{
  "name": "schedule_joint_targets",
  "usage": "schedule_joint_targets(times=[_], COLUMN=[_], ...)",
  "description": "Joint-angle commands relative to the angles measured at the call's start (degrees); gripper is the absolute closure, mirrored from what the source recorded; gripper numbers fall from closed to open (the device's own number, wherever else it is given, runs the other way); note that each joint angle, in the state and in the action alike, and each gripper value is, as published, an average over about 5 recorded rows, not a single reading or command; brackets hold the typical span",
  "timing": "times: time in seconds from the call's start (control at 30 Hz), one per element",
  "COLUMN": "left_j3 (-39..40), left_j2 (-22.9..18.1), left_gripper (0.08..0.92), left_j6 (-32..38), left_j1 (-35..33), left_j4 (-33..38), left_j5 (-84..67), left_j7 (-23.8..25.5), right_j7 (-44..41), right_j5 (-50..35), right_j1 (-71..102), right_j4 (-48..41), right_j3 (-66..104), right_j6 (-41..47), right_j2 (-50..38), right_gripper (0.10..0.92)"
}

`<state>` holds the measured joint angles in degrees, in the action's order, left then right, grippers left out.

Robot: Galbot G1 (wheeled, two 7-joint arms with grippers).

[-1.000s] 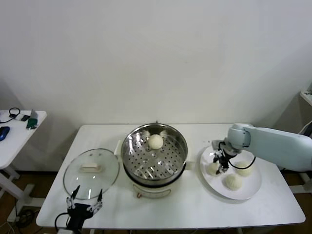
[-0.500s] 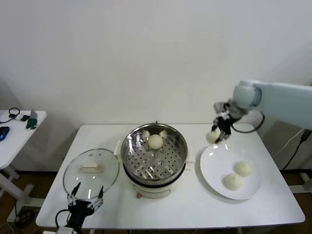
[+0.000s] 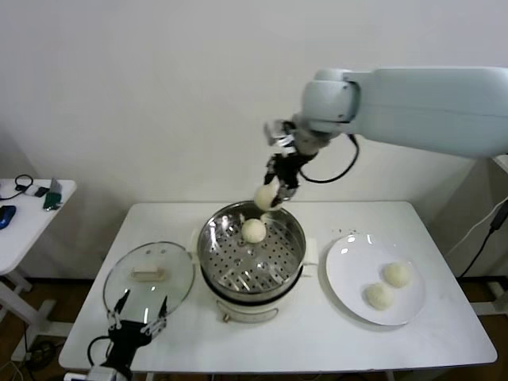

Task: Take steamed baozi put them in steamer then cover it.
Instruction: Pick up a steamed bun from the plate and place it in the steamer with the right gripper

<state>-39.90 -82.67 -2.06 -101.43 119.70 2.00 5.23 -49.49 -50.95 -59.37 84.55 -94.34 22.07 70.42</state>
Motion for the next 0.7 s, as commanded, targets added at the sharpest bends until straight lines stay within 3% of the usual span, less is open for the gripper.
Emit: schedule_joint_targets(times=[0.03, 0.3, 0.7], left_j3=[-0.1, -0.2, 0.0], left_j2=[-0.1, -0.2, -0.7], left_gripper=[0.177, 0.177, 0.177], left_j6=[0.0, 0.3, 0.3], left_j1=[-0.2, -0.6, -0.4], left_j4=[0.7, 0.5, -0.1], left_j5=[-0.1, -0.1, 0.3], left_j7=[0.0, -0.1, -0.1], right_j7=[6.7, 9.3, 10.9], right_j5=[0.3, 2.9, 7.3], right_j1=[8.9, 15.7, 19.7], right_j4=[-3.1, -9.5, -10.6], right_j3=[0.8, 0.4, 0.4], right_j6=[4.1, 5.6, 6.4], right_j2=[12.2, 15.6, 15.7], right_gripper=[0.461, 0.457, 0.460])
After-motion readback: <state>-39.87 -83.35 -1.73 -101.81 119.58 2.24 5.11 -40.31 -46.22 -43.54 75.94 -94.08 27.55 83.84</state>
